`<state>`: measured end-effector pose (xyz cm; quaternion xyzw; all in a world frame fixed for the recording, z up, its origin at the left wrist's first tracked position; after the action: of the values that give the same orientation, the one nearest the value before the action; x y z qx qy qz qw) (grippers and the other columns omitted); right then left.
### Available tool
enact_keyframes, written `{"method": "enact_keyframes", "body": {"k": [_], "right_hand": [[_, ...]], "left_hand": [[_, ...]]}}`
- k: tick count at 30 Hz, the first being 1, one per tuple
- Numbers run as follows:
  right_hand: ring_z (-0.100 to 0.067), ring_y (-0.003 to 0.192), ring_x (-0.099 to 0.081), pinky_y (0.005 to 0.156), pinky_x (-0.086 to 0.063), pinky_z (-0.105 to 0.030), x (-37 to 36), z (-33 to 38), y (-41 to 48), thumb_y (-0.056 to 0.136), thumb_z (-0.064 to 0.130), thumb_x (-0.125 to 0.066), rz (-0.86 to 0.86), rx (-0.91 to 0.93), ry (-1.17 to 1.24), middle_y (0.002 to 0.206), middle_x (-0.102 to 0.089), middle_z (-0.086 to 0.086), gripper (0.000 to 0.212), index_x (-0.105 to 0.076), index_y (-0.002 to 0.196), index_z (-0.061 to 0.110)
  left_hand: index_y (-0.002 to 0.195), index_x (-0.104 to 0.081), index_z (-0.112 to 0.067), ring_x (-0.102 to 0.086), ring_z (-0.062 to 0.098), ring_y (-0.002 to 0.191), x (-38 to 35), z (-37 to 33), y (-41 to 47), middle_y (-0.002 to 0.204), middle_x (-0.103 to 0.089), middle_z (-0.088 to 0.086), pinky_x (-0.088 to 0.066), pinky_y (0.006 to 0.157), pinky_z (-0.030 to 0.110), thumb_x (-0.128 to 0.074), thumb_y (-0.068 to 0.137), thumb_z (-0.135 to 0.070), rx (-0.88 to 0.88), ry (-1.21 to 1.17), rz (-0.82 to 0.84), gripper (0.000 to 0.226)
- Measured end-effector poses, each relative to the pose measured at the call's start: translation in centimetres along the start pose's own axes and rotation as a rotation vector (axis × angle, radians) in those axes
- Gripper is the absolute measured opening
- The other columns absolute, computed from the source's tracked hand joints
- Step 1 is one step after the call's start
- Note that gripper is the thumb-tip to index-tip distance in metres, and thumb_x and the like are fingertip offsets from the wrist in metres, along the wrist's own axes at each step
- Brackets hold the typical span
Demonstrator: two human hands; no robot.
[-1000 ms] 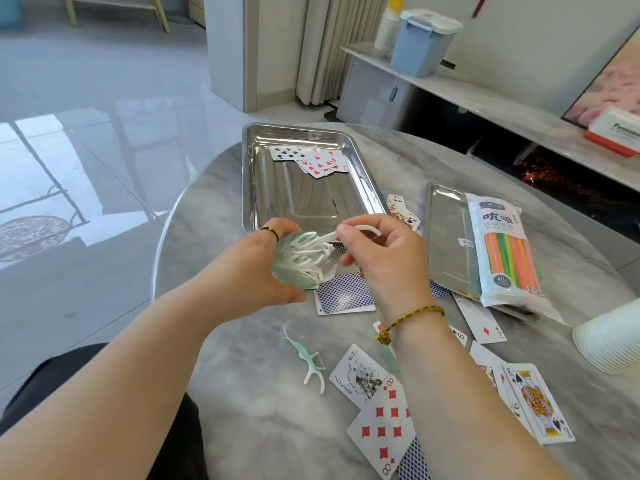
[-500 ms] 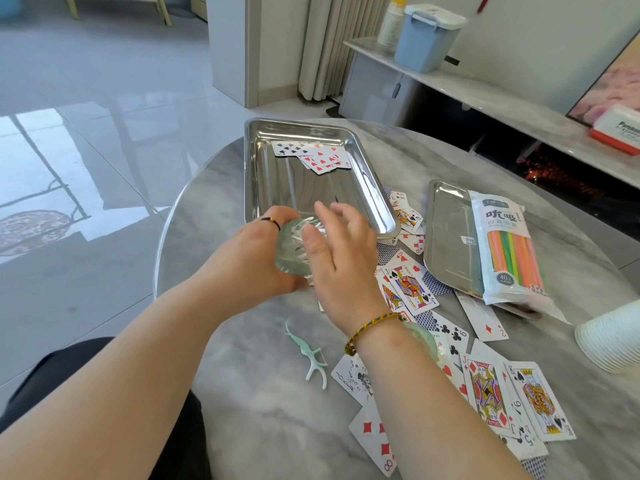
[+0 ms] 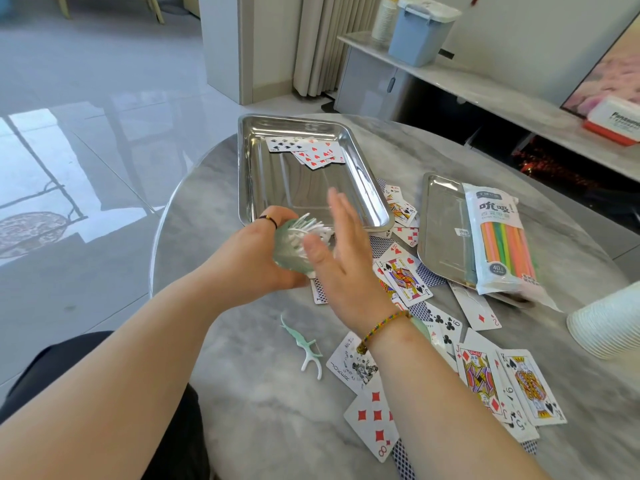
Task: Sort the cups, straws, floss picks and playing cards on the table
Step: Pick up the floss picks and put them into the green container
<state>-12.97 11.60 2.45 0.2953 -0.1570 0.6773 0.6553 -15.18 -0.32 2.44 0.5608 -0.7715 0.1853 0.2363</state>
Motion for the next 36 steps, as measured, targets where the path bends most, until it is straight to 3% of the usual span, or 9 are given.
{"method": "enact_keyframes", "body": {"k": [1,3,5,8,10,22,29,32,36], "right_hand": [[0.002,0.127,-0.026,0.107,-0.017,-0.018,0.4,-0.3,-0.4,0.079,0.053,-0.037,-0.12,0.007,0.081,0.138,-0.031,0.016,0.059,-0.031,0.134,0.032],[0.001,0.097,-0.046,0.088,-0.036,-0.017,1.0,-1.7,-1.1,0.08,0.041,-0.046,-0.291,-0.086,0.192,0.107,-0.045,0.022,0.021,-0.044,0.101,0.039],[-0.006,0.084,-0.046,0.081,-0.039,-0.025,0.8,-3.5,-2.0,0.083,0.025,-0.056,-0.217,-0.233,0.071,0.092,-0.048,0.009,0.007,-0.05,0.087,0.027],[-0.018,0.109,-0.044,0.094,-0.035,-0.026,-1.4,-5.0,-3.7,0.081,0.028,-0.062,0.273,-0.334,-0.362,0.11,-0.049,0.0,0.024,-0.06,0.102,0.017],[-0.02,0.118,-0.038,0.096,-0.031,-0.026,-2.8,-5.0,-4.5,0.08,0.033,-0.062,0.411,-0.315,-0.529,0.122,-0.046,-0.001,0.031,-0.059,0.108,0.019],[-0.026,0.114,-0.044,0.093,-0.034,-0.031,-3.6,-4.0,-4.0,0.085,0.017,-0.049,0.407,-0.196,-0.736,0.118,-0.055,-0.007,0.025,-0.06,0.105,0.01],[-0.022,0.106,-0.052,0.088,-0.036,-0.026,-2.7,-4.4,-3.7,0.087,0.018,-0.049,0.334,-0.194,-0.596,0.101,-0.065,-0.001,0.016,-0.064,0.094,0.018],[-0.016,0.083,-0.055,0.073,-0.042,-0.023,-1.3,-5.1,-3.8,0.085,0.017,-0.054,0.185,-0.347,-0.272,0.07,-0.055,0.01,0.021,-0.05,0.068,0.028],[-0.006,0.056,-0.047,0.059,-0.042,-0.023,1.9,-3.6,-3.0,0.083,0.009,-0.061,-0.117,-0.316,0.183,0.057,-0.05,0.007,0.027,-0.053,0.063,0.025]], "left_hand": [[0.106,-0.037,-0.029,-0.05,-0.001,0.071,0.2,0.1,0.1,0.083,-0.05,-0.016,-0.04,0.057,0.006,-0.079,0.065,-0.018,0.015,-0.006,-0.008,0.06],[0.111,-0.038,-0.027,-0.05,0.01,0.076,0.6,0.4,0.1,0.086,-0.049,-0.012,-0.041,0.06,0.015,-0.078,0.067,-0.018,0.06,0.015,-0.04,0.061],[0.119,-0.039,-0.024,-0.05,0.016,0.085,0.9,0.6,0.2,0.094,-0.049,-0.008,-0.04,0.071,0.023,-0.078,0.068,-0.019,0.098,0.043,-0.073,0.065],[0.124,-0.038,-0.021,-0.053,0.021,0.09,0.9,0.6,0.2,0.102,-0.051,-0.002,-0.043,0.075,0.028,-0.078,0.067,-0.019,0.11,0.05,-0.078,0.07],[0.124,-0.038,-0.019,-0.053,0.022,0.091,0.9,0.6,0.2,0.103,-0.052,0.0,-0.045,0.076,0.031,-0.078,0.067,-0.019,0.113,0.061,-0.066,0.069],[0.12,-0.039,-0.019,-0.053,0.023,0.092,1.0,0.5,-0.1,0.101,-0.053,0.0,-0.047,0.08,0.036,-0.077,0.068,-0.019,0.11,0.095,-0.056,0.065],[0.121,-0.039,-0.02,-0.052,0.021,0.09,1.0,0.6,0.0,0.1,-0.052,0.0,-0.045,0.077,0.031,-0.077,0.068,-0.019,0.1,0.09,-0.059,0.065],[0.121,-0.038,-0.022,-0.051,0.019,0.088,1.1,0.6,0.1,0.096,-0.051,-0.004,-0.044,0.075,0.029,-0.077,0.068,-0.019,0.106,0.078,-0.068,0.065],[0.118,-0.04,-0.024,-0.05,0.017,0.086,0.7,0.3,0.1,0.086,-0.048,-0.013,-0.04,0.074,0.026,-0.077,0.068,-0.02,0.068,0.103,-0.044,0.063]]}}
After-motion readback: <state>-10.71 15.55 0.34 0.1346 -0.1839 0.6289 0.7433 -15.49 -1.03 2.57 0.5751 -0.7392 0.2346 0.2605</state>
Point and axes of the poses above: each hand's wrist, its own y-axis towards the middle knuckle, its own x-axis out of the back of the hand, z = x × y, the point moved 3 cm from there along y, towards the middle knuckle
